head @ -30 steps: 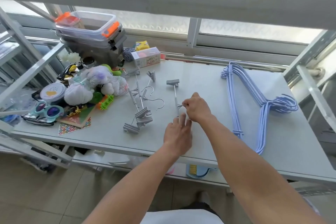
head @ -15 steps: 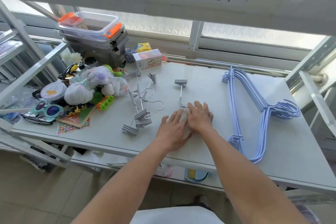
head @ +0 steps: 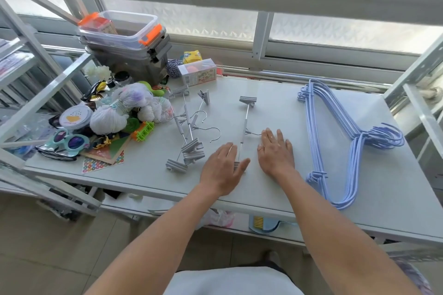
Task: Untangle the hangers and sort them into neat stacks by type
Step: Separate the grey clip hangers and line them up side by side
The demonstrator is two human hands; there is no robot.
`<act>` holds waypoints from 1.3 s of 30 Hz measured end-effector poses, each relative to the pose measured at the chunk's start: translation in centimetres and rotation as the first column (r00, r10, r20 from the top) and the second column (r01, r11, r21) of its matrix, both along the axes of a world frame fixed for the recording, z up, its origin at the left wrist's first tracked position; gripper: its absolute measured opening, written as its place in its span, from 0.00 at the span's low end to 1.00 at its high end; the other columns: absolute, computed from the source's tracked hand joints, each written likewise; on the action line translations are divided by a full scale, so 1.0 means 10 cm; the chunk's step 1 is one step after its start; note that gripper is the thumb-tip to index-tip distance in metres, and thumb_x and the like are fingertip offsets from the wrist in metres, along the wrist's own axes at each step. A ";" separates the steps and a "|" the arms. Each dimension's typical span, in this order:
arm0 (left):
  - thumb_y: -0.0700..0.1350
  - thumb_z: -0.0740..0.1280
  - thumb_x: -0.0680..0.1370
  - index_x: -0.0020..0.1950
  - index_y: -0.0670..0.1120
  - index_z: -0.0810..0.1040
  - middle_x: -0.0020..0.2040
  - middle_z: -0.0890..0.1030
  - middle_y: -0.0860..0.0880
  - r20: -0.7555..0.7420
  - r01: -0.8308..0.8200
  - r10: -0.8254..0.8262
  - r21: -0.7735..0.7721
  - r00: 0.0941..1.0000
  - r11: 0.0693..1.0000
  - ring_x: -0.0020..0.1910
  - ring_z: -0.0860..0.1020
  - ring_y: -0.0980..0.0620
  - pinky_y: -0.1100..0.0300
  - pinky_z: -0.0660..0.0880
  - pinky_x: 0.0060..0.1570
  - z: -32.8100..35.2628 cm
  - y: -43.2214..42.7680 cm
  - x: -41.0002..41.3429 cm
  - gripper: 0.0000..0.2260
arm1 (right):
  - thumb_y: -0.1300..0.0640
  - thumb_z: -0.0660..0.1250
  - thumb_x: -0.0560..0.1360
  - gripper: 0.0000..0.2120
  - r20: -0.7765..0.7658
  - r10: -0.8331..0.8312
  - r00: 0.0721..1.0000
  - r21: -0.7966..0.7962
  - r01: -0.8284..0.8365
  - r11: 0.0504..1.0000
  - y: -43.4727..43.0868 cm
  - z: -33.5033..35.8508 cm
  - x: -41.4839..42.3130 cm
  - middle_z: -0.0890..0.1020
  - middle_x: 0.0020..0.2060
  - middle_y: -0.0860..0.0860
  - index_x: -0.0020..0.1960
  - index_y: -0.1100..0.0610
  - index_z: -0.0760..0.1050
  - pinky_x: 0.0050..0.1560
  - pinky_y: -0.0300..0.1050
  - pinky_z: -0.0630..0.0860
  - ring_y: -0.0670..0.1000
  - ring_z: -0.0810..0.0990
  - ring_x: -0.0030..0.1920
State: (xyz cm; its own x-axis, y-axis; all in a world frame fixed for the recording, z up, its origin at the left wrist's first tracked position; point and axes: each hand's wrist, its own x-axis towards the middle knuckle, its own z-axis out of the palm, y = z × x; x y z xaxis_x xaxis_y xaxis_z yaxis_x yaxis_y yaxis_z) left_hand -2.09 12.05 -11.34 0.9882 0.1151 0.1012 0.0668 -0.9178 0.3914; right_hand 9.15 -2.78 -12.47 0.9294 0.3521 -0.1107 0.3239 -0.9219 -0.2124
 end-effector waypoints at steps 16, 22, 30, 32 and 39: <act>0.45 0.60 0.75 0.58 0.42 0.75 0.58 0.78 0.43 -0.211 -0.743 0.715 -0.103 0.666 0.662 0.59 0.74 0.42 0.49 0.65 0.59 0.42 0.82 0.28 0.14 | 0.56 0.59 0.77 0.18 0.112 -0.014 0.994 0.351 -0.026 0.936 0.42 0.16 -0.17 0.73 0.67 0.53 0.65 0.59 0.73 0.68 0.49 0.65 0.54 0.69 0.69; 0.38 0.56 0.74 0.58 0.40 0.72 0.57 0.77 0.41 0.069 -0.581 0.600 -0.182 0.797 0.793 0.54 0.76 0.39 0.49 0.65 0.55 0.44 0.43 0.24 0.14 | 0.52 0.60 0.80 0.11 -0.263 -0.021 0.965 0.768 0.222 0.601 0.77 0.48 -0.20 0.82 0.42 0.53 0.49 0.57 0.78 0.47 0.47 0.73 0.53 0.79 0.43; 0.44 0.57 0.75 0.56 0.44 0.74 0.47 0.78 0.46 0.134 -0.443 0.447 -0.055 0.885 0.895 0.44 0.77 0.45 0.49 0.64 0.48 0.24 0.15 0.18 0.12 | 0.58 0.67 0.78 0.08 -0.561 0.158 0.813 0.751 0.420 0.509 1.11 0.64 -0.19 0.82 0.40 0.55 0.50 0.63 0.80 0.42 0.45 0.79 0.53 0.80 0.37; 0.50 0.57 0.75 0.55 0.47 0.75 0.46 0.78 0.48 0.128 -0.404 0.415 -0.102 0.901 0.909 0.44 0.77 0.46 0.50 0.64 0.48 0.26 0.17 0.18 0.13 | 0.62 0.68 0.77 0.03 -0.576 0.118 0.809 0.744 0.459 0.485 1.13 0.62 -0.16 0.81 0.37 0.54 0.47 0.61 0.80 0.42 0.46 0.80 0.52 0.79 0.35; 0.59 0.49 0.76 0.48 0.52 0.80 0.42 0.79 0.53 0.229 -0.223 0.288 -0.271 0.930 0.936 0.44 0.77 0.50 0.51 0.67 0.49 0.29 0.52 0.07 0.22 | 0.69 0.66 0.76 0.06 -0.677 0.143 0.722 0.695 0.564 0.445 1.18 0.62 -0.16 0.79 0.37 0.59 0.41 0.63 0.75 0.45 0.48 0.81 0.55 0.80 0.37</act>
